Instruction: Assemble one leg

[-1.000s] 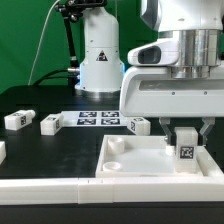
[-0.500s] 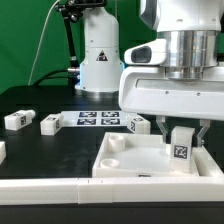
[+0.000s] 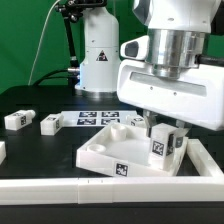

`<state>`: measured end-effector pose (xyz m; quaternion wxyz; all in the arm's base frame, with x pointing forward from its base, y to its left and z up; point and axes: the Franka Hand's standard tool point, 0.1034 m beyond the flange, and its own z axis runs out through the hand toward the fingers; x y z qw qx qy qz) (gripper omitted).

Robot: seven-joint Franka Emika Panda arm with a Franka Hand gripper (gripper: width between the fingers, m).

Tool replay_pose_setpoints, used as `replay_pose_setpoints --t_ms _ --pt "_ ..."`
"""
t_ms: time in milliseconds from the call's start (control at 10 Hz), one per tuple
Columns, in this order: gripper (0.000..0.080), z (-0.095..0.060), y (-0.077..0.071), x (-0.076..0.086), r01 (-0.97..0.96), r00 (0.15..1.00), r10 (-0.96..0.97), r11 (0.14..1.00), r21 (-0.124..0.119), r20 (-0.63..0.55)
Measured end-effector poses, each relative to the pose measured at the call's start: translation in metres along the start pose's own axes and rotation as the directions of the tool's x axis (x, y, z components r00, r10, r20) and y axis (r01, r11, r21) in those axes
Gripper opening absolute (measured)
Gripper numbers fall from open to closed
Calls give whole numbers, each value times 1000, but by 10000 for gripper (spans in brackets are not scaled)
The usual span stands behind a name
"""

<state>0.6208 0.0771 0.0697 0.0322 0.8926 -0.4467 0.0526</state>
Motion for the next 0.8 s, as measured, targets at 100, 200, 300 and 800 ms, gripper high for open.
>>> replay_pose_setpoints --t_ms 100,200,300,800 --pt "310 0 2 2 -9 1000 9 1000 -4 -1" --pt "310 1 2 2 -9 1000 9 1000 -4 -1" --pt "495 1 2 2 -9 1000 9 1000 -4 -1" --pt "647 1 2 2 -10 1000 10 1000 -4 -1"
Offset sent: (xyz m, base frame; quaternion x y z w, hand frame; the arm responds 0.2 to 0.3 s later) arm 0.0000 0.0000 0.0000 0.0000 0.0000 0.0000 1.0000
